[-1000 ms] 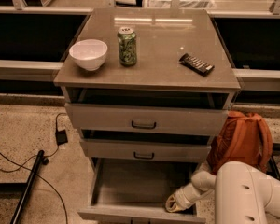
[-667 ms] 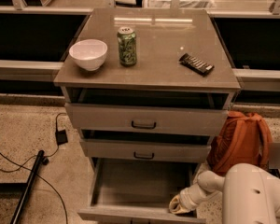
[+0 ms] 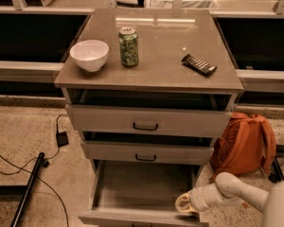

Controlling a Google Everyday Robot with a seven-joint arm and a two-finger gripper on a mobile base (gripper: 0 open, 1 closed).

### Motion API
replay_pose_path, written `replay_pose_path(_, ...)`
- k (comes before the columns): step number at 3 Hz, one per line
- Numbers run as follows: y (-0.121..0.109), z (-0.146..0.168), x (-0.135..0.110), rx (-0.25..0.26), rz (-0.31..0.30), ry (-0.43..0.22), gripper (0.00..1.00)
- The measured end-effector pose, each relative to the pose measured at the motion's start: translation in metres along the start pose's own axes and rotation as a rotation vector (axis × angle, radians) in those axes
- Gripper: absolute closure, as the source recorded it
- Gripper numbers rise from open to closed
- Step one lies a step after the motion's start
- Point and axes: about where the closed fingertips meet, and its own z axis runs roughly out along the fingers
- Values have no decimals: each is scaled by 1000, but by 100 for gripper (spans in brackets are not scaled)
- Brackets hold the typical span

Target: Open bottom drawer

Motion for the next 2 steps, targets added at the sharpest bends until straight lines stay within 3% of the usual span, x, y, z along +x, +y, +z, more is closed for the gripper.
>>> replay_pose_path(1,-18,-43,-34,129,-69,-70,82)
replay_pose_path(2,-17,-45,-35,140,-72,-76,59)
